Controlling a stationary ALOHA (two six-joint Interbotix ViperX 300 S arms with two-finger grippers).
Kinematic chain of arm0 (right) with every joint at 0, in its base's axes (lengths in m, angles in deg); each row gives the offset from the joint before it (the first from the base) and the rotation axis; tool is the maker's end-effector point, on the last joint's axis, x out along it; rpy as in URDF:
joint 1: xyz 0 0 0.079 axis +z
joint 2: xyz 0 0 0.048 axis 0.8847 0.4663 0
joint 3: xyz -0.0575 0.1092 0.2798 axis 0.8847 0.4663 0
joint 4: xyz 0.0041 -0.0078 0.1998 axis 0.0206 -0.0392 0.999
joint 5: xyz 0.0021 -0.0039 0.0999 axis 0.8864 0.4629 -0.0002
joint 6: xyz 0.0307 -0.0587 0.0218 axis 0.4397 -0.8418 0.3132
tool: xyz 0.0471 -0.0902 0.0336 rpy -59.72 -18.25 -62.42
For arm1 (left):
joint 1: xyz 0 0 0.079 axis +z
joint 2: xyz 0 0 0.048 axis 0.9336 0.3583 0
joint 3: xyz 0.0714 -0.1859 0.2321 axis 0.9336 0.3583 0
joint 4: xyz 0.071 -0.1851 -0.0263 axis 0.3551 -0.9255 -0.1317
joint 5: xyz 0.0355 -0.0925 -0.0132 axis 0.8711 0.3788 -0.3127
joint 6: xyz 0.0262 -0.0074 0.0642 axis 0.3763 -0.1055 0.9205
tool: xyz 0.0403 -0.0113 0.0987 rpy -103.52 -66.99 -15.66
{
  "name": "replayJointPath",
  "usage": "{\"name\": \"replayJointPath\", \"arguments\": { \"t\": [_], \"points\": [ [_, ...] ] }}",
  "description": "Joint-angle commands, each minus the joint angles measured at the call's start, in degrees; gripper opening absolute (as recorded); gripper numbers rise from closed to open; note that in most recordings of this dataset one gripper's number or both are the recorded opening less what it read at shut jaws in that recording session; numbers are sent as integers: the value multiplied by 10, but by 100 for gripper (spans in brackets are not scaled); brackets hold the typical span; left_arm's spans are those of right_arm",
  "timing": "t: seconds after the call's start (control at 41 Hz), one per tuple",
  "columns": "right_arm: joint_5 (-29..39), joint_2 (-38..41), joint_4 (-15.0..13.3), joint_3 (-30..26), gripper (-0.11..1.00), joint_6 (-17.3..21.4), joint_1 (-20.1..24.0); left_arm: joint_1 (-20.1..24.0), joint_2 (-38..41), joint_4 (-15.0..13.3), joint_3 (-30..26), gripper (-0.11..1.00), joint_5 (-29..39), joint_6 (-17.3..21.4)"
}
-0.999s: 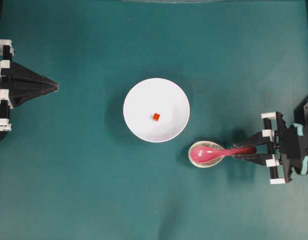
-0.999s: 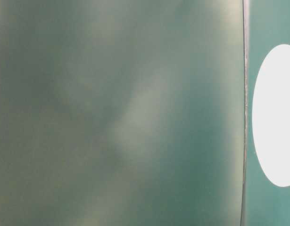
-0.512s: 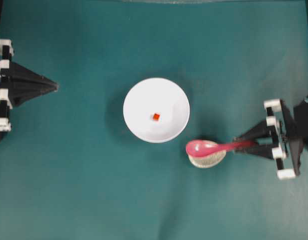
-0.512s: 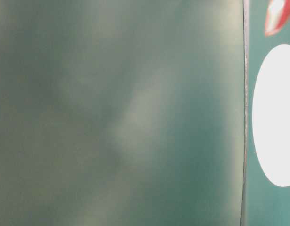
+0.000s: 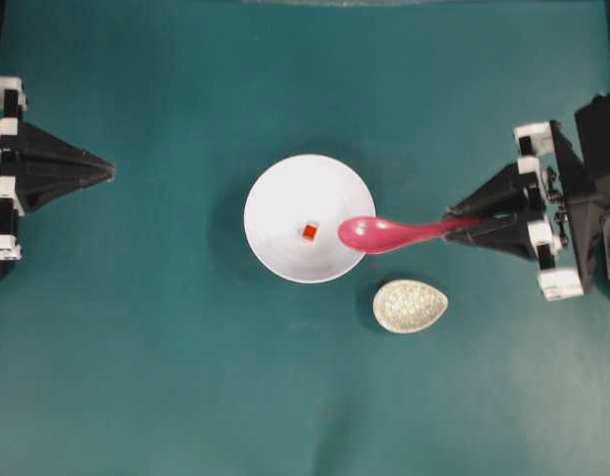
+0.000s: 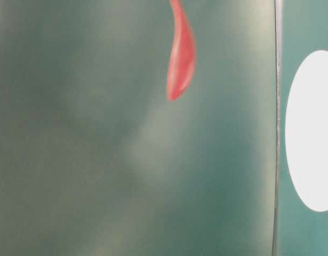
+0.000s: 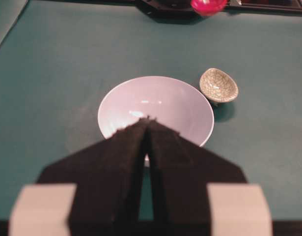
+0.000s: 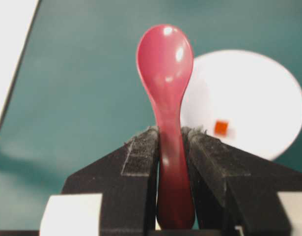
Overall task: Grip the spoon and scoop the red block from the bowl with right arm.
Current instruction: 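Lift the spoon with the right gripper and carry it over the white bowl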
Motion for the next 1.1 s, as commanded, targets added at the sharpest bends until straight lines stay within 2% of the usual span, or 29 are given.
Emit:
{"name": "replayJointPath", "arguments": {
  "t": [0.0, 0.268, 0.561, 0.682, 0.829, 0.975, 1.072],
  "points": [
    [24, 9, -2, -39, 24, 0, -25, 2, -1, 0, -18, 0, -3, 0],
    [114, 69, -9, -114, 24, 0, -60, 2, -5, 0, -18, 0, 3, 0],
    [213, 159, -67, -213, 24, 2, -73, 2, -34, 0, -23, 0, 52, 0],
    [249, 195, -76, -250, 24, 7, -83, 2, -44, 0, -24, 0, 75, 0],
    [298, 236, -88, -294, 24, 39, -91, 1, -47, 0, -25, 0, 82, -1],
    [343, 262, -135, -324, 24, 83, -92, 2, -46, 0, -25, 0, 82, -1],
    [388, 279, -185, -346, 24, 137, -92, 2, -44, 1, -25, 0, 82, -1]
  ]
}}
